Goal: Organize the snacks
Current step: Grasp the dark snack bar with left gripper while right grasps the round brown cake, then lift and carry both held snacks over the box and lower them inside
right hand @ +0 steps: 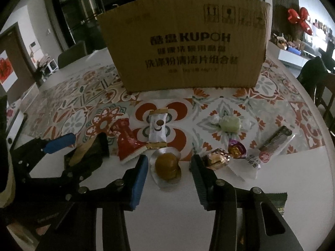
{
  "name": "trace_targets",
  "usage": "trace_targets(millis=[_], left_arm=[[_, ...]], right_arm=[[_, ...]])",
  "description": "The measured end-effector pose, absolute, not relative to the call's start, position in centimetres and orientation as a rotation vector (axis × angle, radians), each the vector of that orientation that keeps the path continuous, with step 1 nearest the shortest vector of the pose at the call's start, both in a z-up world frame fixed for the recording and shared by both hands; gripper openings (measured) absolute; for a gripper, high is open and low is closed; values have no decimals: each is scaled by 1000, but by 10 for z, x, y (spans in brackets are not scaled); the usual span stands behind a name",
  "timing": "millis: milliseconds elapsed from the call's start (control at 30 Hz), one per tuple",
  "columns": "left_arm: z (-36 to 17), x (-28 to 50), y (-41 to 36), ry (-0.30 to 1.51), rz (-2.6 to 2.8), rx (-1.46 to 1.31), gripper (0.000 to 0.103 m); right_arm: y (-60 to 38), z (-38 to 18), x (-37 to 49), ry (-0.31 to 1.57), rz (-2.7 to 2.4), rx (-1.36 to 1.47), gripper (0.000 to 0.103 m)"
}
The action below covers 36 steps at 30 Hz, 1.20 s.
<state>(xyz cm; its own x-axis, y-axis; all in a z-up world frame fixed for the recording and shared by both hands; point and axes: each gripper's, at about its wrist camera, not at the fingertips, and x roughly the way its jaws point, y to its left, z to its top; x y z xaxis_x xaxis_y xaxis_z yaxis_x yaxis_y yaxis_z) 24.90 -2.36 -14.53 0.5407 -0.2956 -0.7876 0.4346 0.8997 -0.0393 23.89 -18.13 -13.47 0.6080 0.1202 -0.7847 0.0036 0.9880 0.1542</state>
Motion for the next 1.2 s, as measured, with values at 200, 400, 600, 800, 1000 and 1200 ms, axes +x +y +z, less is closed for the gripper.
trace_targets(millis=[200, 400, 600, 800, 1000, 1200], left_arm=[[-145, 247, -23, 913, -440, 142, 40], [-141, 245, -24, 907, -428, 121, 35], [-131, 238, -22, 896, -423, 94, 33], [-115, 230, -19, 880, -414, 54, 33], [-92, 223, -21, 834, -417, 40, 33], [-67, 219, -25, 781, -426, 29, 33]], right_arm=[[-180, -137, 240, 915, 70, 138, 28], [-179, -137, 240, 913, 75, 139, 27], [-179, -133, 232, 910, 97, 156, 27], [-176, -122, 223, 886, 116, 154, 27], [-176, -105, 216, 840, 134, 151, 27], [-180, -84, 210, 784, 137, 157, 27]])
